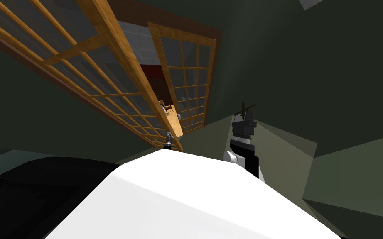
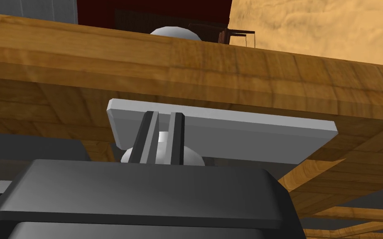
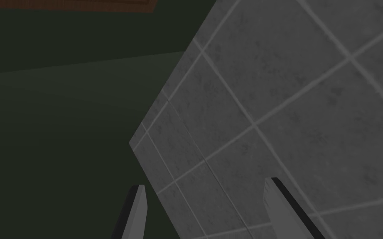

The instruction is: Pull the door open

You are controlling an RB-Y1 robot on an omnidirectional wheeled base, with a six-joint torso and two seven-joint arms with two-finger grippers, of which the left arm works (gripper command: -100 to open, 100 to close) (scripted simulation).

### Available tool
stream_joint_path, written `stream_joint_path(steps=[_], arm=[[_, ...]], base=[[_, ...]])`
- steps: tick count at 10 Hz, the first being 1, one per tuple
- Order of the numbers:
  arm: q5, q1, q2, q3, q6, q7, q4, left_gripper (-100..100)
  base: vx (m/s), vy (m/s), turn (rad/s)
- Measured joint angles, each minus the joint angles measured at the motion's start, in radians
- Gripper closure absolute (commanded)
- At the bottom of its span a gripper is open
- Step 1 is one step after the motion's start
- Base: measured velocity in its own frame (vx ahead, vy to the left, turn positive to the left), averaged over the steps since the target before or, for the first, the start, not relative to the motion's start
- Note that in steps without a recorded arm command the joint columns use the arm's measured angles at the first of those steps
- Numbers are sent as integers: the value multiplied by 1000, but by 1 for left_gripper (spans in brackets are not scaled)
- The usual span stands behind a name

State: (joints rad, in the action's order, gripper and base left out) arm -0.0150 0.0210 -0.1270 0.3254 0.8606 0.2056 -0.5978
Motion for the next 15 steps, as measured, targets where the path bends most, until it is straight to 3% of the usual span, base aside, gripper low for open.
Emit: stream_joint_path(steps=[2, 3, 6, 7, 9, 15], arm=[[-14, 2, -2, -22, 0, 49, -8, 100], [-20, 0, -3, -35, -6, 77, -20, -100], [-30, 1, 10, -59, -13, 136, -15, -100], [-35, -8, 12, -64, -20, 161, -38, -100], [-53, 15, 7, -72, -12, 216, -19, -100], [-100, 35, -7, -93, -2, 360, 1, -100]], base=[[-73, 48, -54], [-82, 17, -99], [-62, 13, -63], [-72, 37, -66], [-78, 32, -51], [-67, 48, -46]])
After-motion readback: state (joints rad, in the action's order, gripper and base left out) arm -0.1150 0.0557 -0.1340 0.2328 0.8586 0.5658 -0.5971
